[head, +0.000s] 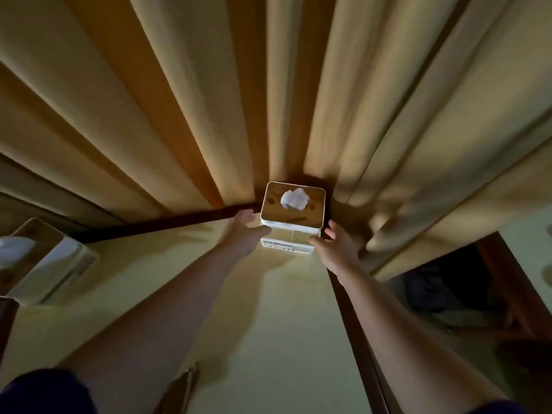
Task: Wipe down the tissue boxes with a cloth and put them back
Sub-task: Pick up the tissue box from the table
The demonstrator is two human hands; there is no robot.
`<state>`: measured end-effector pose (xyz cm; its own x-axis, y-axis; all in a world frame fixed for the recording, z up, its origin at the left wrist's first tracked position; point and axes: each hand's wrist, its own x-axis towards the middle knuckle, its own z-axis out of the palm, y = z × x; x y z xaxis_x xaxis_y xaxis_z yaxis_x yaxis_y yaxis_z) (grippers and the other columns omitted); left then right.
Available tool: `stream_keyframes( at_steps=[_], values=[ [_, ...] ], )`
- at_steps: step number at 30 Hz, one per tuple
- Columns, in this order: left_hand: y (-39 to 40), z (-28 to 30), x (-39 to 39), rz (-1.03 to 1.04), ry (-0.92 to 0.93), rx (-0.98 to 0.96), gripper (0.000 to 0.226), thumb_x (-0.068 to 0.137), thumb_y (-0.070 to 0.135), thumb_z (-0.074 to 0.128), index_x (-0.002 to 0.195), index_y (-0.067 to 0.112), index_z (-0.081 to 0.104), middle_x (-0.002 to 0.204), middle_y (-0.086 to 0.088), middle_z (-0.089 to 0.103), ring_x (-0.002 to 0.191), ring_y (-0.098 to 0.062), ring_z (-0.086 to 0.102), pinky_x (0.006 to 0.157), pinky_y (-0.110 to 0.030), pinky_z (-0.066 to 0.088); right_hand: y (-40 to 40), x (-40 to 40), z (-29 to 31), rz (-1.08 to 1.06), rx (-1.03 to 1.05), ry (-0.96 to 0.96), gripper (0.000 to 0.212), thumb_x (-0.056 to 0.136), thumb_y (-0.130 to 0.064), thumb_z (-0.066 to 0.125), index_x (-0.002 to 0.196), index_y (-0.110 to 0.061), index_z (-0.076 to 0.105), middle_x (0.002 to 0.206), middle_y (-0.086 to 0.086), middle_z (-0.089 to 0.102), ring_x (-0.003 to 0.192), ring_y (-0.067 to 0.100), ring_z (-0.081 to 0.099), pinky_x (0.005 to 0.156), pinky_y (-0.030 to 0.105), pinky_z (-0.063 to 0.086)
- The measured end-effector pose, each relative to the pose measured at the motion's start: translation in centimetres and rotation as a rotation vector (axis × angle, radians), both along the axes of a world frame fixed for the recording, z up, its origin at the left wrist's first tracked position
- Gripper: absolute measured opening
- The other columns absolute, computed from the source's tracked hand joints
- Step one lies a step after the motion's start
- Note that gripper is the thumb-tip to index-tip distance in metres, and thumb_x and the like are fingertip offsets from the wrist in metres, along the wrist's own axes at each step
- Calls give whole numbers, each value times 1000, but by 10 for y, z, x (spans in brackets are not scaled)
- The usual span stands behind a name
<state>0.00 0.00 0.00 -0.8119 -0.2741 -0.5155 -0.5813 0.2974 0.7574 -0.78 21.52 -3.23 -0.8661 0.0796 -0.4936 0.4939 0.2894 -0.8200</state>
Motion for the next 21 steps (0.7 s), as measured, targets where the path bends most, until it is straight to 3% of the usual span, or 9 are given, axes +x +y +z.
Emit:
stream_keyframes(
  at_steps=[3, 6, 9, 11, 14, 17, 19, 21],
  values=[
    [12, -8, -16, 14, -26, 24, 84, 80, 37, 82, 154, 21, 46, 150, 3, 54, 136, -22, 52, 103, -32, 43, 0, -12, -12, 107, 129, 82, 53, 79, -41, 73, 130, -27, 68, 119, -10, 75, 112, 15, 70, 96, 34, 55],
    [19, -21, -21, 30, -20, 74, 73, 56, 53, 73, 127, 34, 68, 125, 5, 70, 118, -20, 63, 83, -31, 46, 1, -14, -16, 112, 188, 82, 31, 92, -30, 69, 123, -31, 71, 103, -10, 74, 95, 13, 68, 78, 26, 47],
    [23, -18, -11, 70, 23, 109, 40, 74, 34, 73, 114, 32, 74, 115, 3, 72, 103, -15, 63, 71, -26, 41, 4, -13, -14, 113, 242, 133, 29, 94, -33, 71, 123, -31, 72, 98, -12, 71, 94, 13, 67, 80, 26, 46],
    [24, -15, 0, 94, 51, 143, 31, 81, 22, 73, 111, 30, 75, 112, 4, 72, 100, -13, 63, 69, -24, 41, 5, -7, -16, 129, 252, 170, 31, 94, -32, 73, 125, -29, 73, 99, -14, 71, 97, 11, 67, 83, 26, 48],
    [21, -6, 36, 127, 53, 195, 37, 74, 26, 75, 110, 34, 75, 116, 6, 72, 106, -11, 64, 72, -24, 42, 7, 17, -16, 149, 276, 244, 29, 94, -36, 74, 121, -27, 76, 105, -12, 77, 100, 11, 71, 88, 30, 56],
    [8, 0, 90, 186, 47, 228, 58, 52, 45, 75, 110, 47, 72, 125, 11, 70, 109, 5, 61, 84, -25, 45, 9, 59, -14, 187, 369, 300, 29, 96, -44, 70, 114, -23, 79, 107, -6, 80, 102, 13, 73, 86, 27, 54],
    [3, -2, 130, 210, 55, 239, 65, 58, 42, 80, 123, 45, 70, 133, 9, 67, 121, 2, 58, 87, -22, 46, 7, 95, -6, 208, 384, 345, 27, 98, -42, 72, 114, -22, 80, 105, -5, 81, 100, 11, 74, 83, 22, 51],
    [-2, -1, 173, 251, 52, 260, 63, 78, 20, 84, 136, 33, 65, 136, 6, 64, 133, -4, 52, 80, -14, 47, 4, 134, 2, 222, 363, 360, 30, 97, -47, 71, 117, -26, 80, 83, -10, 79, 79, 3, 72, 70, 15, 48]
  ],
)
